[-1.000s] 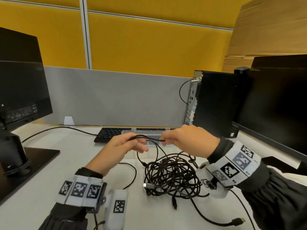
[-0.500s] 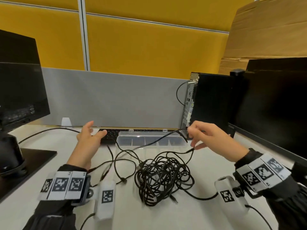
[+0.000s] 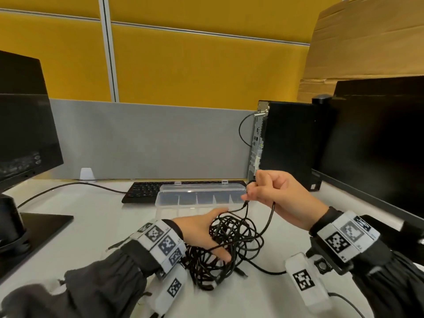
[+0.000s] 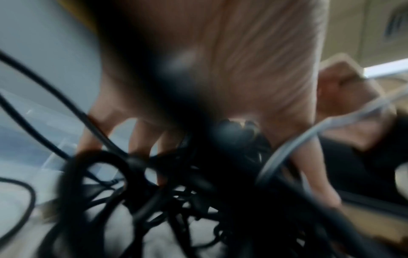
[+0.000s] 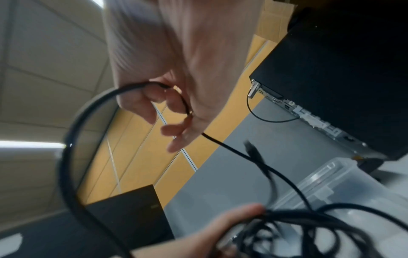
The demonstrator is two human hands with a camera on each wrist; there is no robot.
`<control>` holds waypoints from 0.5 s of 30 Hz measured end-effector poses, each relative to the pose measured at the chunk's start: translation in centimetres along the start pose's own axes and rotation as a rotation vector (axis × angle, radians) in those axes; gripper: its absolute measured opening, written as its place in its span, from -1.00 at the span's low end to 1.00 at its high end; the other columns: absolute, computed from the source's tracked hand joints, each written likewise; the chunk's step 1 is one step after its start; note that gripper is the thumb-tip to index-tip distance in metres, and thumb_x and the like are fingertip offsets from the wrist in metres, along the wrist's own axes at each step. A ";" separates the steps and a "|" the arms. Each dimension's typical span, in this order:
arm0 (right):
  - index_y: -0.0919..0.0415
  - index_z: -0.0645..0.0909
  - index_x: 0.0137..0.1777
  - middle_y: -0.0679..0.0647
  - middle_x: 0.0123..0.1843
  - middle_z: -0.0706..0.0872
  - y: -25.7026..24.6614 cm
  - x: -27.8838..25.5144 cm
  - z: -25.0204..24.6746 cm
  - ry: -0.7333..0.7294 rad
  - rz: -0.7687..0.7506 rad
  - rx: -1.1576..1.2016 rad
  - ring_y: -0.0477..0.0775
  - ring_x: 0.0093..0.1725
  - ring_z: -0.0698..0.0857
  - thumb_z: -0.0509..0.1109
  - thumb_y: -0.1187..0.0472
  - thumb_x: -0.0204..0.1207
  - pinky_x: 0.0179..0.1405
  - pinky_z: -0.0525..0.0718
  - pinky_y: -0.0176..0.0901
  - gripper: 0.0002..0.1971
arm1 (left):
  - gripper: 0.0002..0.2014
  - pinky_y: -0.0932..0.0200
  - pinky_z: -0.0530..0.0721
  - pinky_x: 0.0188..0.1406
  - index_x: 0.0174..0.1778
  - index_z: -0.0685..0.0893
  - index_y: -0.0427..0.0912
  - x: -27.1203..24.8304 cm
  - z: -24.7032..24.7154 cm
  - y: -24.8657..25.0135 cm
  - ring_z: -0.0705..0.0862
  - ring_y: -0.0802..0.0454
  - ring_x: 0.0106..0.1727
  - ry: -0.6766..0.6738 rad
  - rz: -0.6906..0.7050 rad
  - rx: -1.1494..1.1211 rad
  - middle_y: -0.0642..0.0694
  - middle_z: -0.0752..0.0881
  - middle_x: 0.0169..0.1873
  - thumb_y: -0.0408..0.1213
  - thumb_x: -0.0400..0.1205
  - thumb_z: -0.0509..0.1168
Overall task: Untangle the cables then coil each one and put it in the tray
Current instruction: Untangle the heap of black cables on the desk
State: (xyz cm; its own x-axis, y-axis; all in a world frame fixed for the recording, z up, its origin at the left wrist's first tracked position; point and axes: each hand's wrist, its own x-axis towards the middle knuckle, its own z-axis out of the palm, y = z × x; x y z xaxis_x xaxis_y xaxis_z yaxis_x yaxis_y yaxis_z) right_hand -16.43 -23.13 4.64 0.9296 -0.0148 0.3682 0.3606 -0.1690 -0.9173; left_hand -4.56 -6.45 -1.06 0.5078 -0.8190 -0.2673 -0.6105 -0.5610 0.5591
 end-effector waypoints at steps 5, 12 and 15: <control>0.18 0.30 -0.42 0.02 -0.54 0.33 -1.5 -0.3 -2.0 0.034 0.085 0.166 -0.10 -0.62 0.42 0.32 0.49 0.40 -0.77 0.43 -0.38 -0.68 | -0.26 0.17 0.54 0.17 0.46 0.30 -0.05 0.5 -0.7 -1.6 0.61 -0.04 0.20 0.106 -0.090 0.158 -0.12 0.63 0.20 -0.17 0.42 0.52; -0.09 0.51 0.21 -0.02 -0.06 0.64 -1.4 -0.8 -8.2 0.189 0.233 -0.911 -0.01 -0.27 0.62 0.43 0.22 0.50 -0.32 0.56 -0.36 -0.67 | -0.57 0.06 0.57 0.24 0.25 0.56 -0.09 -1.5 -4.1 -6.8 0.64 0.01 0.15 0.555 0.047 -0.040 -0.02 0.68 0.08 -0.36 0.47 0.47; -0.06 0.57 0.16 -0.06 -0.12 0.66 -0.3 -0.9 -10.7 0.214 0.283 -1.159 -0.04 -0.11 0.64 0.37 0.15 0.55 -0.11 0.50 -0.31 -0.79 | -0.66 0.01 0.57 0.25 0.11 0.60 -0.11 -2.7 -5.0 -8.6 0.67 0.01 0.10 0.690 0.088 -0.123 -0.04 0.71 0.02 -0.48 0.47 0.43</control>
State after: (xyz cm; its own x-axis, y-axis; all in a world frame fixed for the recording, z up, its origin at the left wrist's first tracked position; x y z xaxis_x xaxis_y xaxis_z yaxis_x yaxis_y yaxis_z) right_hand -18.22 -33.60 6.19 0.8936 -0.3384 0.2948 -0.2374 -0.9139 -0.3294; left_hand 2.31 1.20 -1.19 0.7540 -0.5744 0.3186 -0.6145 -0.4456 0.6510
